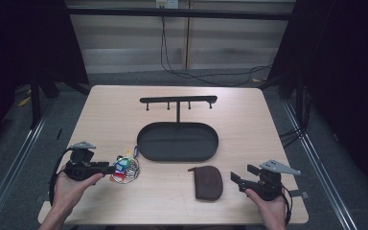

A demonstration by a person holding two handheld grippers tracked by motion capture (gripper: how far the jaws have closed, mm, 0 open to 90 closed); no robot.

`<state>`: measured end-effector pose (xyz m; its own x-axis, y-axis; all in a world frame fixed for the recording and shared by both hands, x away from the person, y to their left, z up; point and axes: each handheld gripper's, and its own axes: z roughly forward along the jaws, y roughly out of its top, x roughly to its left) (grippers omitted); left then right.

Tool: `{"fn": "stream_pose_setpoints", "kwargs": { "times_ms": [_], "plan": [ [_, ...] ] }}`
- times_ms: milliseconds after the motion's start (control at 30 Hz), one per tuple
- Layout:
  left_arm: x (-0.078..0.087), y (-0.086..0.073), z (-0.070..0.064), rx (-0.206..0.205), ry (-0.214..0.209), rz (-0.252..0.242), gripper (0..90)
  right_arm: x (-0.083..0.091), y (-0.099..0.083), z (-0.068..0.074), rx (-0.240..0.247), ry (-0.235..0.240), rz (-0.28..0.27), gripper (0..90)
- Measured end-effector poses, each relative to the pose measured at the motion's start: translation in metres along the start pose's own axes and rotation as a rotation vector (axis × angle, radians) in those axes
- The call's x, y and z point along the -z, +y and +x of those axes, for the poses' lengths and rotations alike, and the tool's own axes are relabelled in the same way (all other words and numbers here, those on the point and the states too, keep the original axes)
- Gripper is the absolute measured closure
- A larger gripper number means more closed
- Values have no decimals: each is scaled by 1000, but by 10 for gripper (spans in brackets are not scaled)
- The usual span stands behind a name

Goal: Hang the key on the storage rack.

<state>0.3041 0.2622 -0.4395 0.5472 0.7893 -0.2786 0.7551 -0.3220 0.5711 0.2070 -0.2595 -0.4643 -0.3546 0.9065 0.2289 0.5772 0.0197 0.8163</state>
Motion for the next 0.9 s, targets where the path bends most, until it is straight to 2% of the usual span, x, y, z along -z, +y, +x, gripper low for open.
{"fn": "stream_pose_setpoints", "kwargs": {
  "times_ms": [267,333,400,467,500,533,567,600,700,767,800,833,900],
  "plan": [
    [-15,8,11,23,12,58,577,1,0,-1,1,0,-1,231],
    [-17,10,12,20,26,74,597,1,-1,0,7,-1,0,232],
    [-17,13,14,4,54,115,628,0,0,-1,6,-3,3,233],
    [-17,16,16,20,46,124,640,-1,0,-1,6,-4,4,233],
    [-17,18,17,5,52,139,663,-1,0,-1,6,-4,5,234],
    [-18,20,18,23,39,143,671,-1,0,-1,7,-2,4,234],
    [-18,20,18,23,39,143,683,-1,0,-1,8,-6,5,234],
    [-23,19,19,6,40,166,690,0,0,-1,8,-6,6,234],
    [-27,18,18,17,63,185,693,0,0,-1,6,-6,4,235],
    [-29,19,19,9,59,209,711,1,-1,-1,5,-7,2,236],
    [-31,18,18,12,52,205,746,1,-1,-2,4,-8,1,236],
    [-32,19,19,5,44,226,746,1,-1,-2,4,-8,1,236],
    [-37,18,19,7,55,249,754,1,0,-2,4,-8,1,236]
  ]
}}
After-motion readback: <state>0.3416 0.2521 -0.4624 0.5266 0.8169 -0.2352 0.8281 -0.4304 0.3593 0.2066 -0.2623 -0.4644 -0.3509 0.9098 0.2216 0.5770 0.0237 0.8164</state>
